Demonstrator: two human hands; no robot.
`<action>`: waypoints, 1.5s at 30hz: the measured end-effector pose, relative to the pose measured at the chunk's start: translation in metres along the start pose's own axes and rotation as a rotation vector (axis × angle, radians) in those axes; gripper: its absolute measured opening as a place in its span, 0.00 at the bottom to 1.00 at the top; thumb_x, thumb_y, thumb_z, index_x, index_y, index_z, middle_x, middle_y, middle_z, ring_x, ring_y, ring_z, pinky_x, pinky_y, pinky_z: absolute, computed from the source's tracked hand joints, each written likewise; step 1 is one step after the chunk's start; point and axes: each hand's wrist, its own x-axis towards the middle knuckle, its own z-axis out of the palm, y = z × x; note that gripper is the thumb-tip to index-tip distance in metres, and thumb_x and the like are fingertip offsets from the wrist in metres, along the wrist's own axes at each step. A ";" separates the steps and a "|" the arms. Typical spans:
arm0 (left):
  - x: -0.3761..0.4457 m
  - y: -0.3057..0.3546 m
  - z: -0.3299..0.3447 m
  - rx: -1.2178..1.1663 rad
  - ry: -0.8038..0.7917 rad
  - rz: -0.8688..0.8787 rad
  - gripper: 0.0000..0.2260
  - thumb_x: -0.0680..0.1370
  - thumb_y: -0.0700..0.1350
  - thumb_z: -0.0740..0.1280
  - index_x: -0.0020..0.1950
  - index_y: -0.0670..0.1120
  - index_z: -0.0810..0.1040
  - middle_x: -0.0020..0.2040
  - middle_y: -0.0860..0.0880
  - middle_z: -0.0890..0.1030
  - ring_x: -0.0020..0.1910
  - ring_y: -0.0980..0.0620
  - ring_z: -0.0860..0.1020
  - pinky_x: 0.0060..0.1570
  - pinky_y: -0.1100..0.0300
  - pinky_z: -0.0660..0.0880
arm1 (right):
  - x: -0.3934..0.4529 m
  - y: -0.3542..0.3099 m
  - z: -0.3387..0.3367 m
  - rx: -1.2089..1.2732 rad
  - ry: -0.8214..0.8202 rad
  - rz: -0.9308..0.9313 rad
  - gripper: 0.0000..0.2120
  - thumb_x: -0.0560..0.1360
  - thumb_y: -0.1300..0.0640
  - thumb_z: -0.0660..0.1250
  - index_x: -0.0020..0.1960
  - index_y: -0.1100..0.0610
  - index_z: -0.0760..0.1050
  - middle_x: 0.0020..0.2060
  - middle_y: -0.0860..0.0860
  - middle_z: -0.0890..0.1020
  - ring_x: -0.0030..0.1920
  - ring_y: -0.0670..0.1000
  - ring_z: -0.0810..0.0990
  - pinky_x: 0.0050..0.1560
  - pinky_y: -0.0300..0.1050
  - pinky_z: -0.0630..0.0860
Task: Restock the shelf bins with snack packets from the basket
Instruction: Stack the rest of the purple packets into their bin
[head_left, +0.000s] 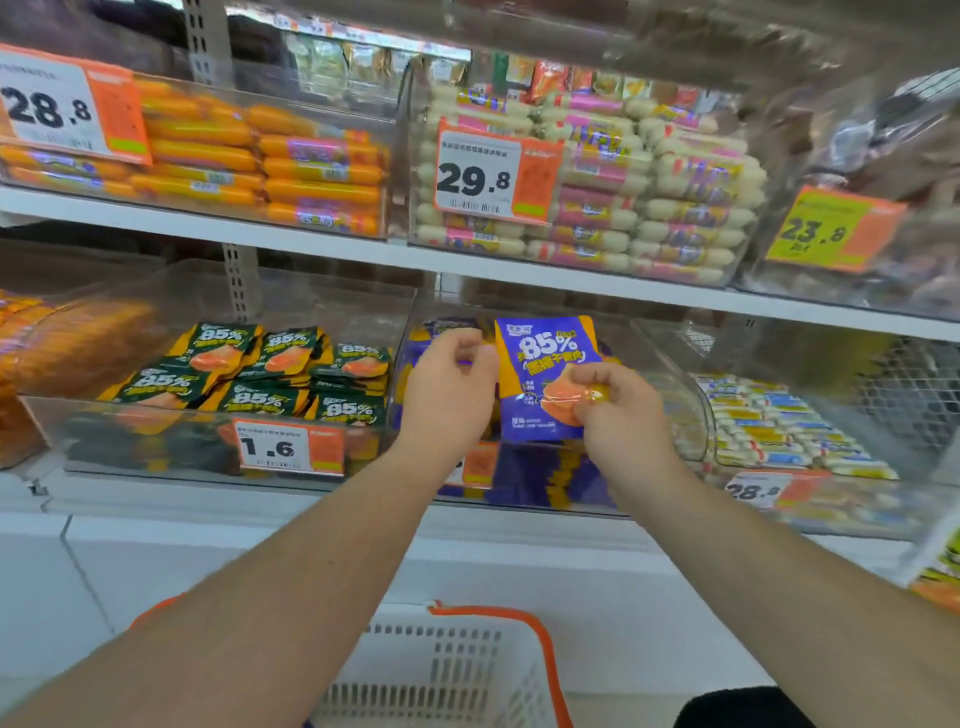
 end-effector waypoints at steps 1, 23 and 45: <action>0.003 0.001 0.004 0.120 0.016 0.097 0.14 0.80 0.46 0.64 0.65 0.45 0.76 0.59 0.50 0.78 0.55 0.53 0.77 0.56 0.58 0.72 | 0.013 0.000 -0.005 -0.026 0.037 0.004 0.15 0.75 0.71 0.63 0.48 0.52 0.76 0.50 0.50 0.79 0.42 0.47 0.79 0.28 0.33 0.73; 0.029 -0.047 0.022 1.157 -0.120 0.308 0.31 0.79 0.64 0.51 0.77 0.47 0.56 0.78 0.44 0.55 0.76 0.42 0.53 0.73 0.41 0.52 | 0.188 0.037 -0.007 -1.140 -0.129 0.053 0.13 0.76 0.48 0.63 0.52 0.57 0.76 0.54 0.59 0.78 0.56 0.59 0.77 0.48 0.42 0.70; 0.028 -0.045 0.022 1.058 -0.084 0.345 0.26 0.79 0.61 0.57 0.73 0.48 0.63 0.73 0.46 0.66 0.72 0.45 0.61 0.72 0.43 0.52 | 0.149 0.023 0.010 -1.094 0.103 0.051 0.14 0.70 0.53 0.64 0.51 0.59 0.79 0.55 0.61 0.79 0.58 0.62 0.76 0.60 0.53 0.76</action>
